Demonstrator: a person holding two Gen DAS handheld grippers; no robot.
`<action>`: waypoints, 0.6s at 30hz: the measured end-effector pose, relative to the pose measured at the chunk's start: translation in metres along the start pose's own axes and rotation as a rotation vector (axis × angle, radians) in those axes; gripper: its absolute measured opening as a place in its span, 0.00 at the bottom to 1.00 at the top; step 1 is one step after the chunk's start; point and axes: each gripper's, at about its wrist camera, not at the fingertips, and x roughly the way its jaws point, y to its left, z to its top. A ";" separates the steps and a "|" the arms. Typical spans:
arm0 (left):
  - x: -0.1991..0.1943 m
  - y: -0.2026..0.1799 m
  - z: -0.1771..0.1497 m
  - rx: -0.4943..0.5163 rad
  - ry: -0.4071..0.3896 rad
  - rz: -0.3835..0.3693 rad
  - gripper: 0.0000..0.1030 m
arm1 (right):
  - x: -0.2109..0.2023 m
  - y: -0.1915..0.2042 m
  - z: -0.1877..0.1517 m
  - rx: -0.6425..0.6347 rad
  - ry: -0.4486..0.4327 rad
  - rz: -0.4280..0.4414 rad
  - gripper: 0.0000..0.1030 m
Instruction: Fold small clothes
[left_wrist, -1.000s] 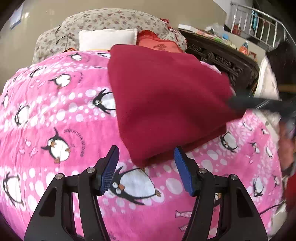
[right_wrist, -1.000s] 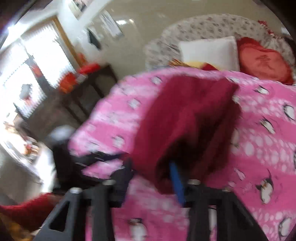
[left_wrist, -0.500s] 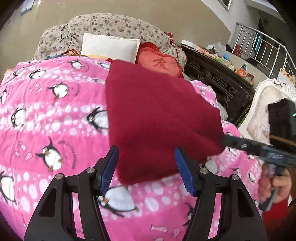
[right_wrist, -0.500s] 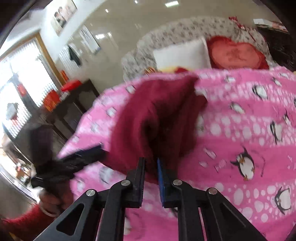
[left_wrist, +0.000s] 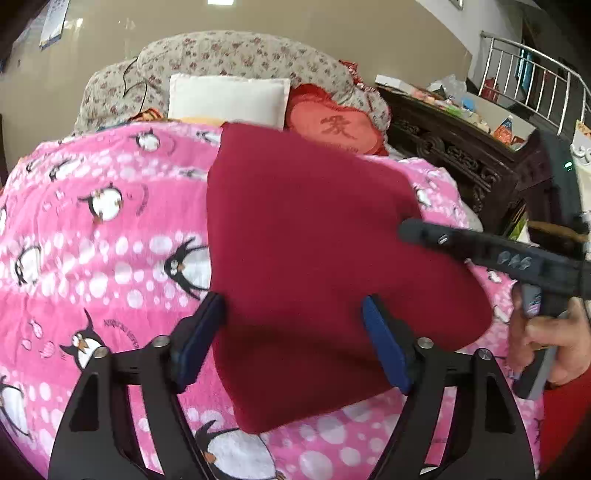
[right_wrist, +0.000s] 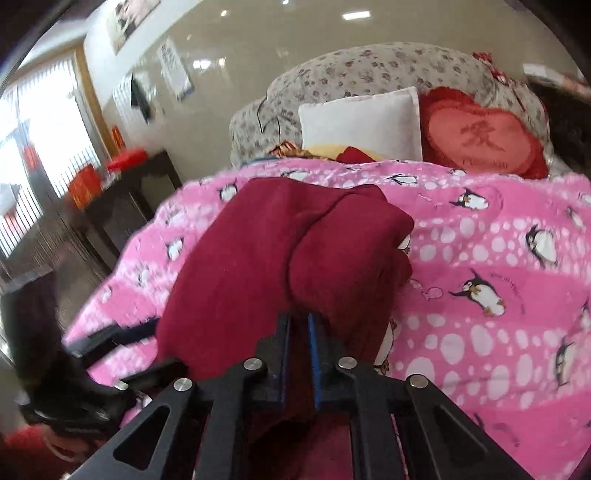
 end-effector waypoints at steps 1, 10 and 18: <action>0.004 0.005 -0.002 -0.026 0.010 -0.010 0.80 | -0.001 0.003 -0.001 -0.013 0.001 -0.006 0.06; -0.024 0.036 0.012 -0.197 -0.026 -0.123 0.80 | -0.049 -0.025 0.000 0.188 -0.119 0.025 0.87; 0.007 0.059 0.031 -0.316 0.072 -0.215 0.81 | -0.003 -0.053 0.002 0.322 -0.014 0.199 0.87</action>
